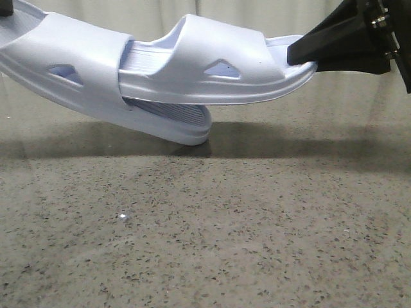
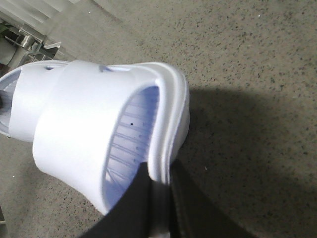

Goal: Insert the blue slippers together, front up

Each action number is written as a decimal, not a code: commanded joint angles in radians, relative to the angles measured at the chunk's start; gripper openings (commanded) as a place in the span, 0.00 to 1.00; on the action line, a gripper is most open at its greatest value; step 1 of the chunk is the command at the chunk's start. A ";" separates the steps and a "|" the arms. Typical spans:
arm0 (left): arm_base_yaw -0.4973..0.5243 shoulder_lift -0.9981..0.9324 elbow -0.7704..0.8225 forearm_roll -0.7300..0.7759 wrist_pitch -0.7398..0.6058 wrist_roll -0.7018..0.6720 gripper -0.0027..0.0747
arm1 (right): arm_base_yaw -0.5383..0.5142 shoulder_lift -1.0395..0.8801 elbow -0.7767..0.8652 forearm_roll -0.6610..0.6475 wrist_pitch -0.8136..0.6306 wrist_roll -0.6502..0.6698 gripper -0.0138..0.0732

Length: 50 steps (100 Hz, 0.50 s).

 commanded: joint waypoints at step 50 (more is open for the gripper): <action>-0.095 -0.015 -0.022 -0.115 0.217 0.020 0.05 | 0.060 -0.021 -0.034 0.092 0.170 -0.035 0.04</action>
